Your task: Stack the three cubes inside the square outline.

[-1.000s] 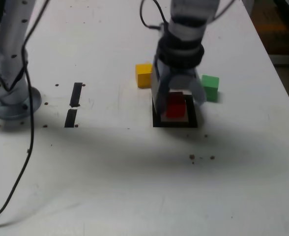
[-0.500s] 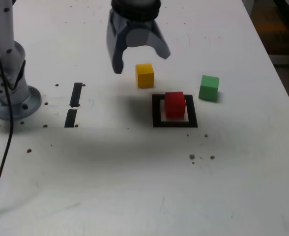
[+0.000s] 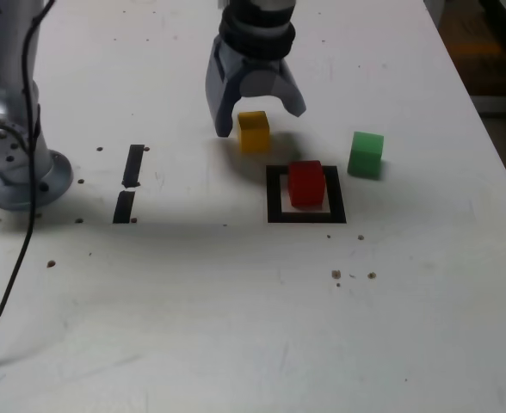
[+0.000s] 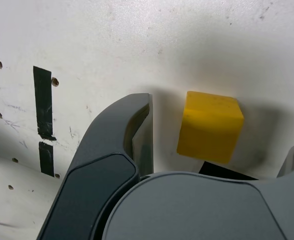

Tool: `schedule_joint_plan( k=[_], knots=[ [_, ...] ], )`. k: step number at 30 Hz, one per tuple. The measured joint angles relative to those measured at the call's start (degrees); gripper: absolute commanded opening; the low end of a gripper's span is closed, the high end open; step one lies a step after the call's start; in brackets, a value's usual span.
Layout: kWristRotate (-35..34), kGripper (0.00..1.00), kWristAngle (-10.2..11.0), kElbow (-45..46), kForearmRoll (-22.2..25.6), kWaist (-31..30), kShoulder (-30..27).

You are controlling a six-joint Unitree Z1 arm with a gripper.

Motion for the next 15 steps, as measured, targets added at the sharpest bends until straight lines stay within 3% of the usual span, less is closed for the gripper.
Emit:
schedule_joint_plan(
  k=[4, 15],
  knots=[
    [0.0, 0.87, -0.1, 1.1, -1.3, 0.4, 1.3],
    [0.1, 0.54, -1.1, 1.4, -4.0, 1.0, 2.9]
  ],
)
